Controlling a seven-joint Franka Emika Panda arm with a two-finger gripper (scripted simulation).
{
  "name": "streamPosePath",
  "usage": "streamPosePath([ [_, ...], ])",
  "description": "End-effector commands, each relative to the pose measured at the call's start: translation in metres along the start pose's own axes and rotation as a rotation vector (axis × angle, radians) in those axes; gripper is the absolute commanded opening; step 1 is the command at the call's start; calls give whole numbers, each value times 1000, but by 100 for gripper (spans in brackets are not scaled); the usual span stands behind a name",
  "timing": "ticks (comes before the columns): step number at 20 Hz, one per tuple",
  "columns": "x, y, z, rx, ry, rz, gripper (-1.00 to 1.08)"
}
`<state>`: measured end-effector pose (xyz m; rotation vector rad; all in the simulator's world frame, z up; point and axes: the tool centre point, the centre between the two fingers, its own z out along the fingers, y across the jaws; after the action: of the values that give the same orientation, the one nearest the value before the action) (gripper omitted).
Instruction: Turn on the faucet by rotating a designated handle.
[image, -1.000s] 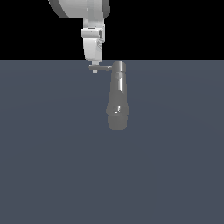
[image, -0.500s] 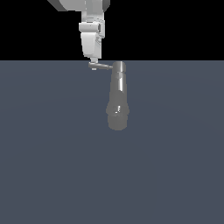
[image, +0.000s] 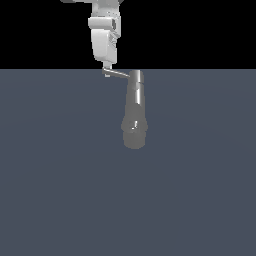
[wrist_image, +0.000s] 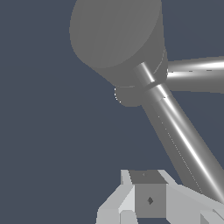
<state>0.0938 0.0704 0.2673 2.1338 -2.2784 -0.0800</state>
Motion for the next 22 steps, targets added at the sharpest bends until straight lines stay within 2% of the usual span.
streamPosePath([
  [1, -8, 11, 0, -12, -1, -11, -100],
  [6, -8, 22, -4, -12, -1, -11, -100],
  [7, 0, 15, -8, 3, 0, 1, -100],
  [22, 32, 55, -22, -6, -1, -6, -100],
])
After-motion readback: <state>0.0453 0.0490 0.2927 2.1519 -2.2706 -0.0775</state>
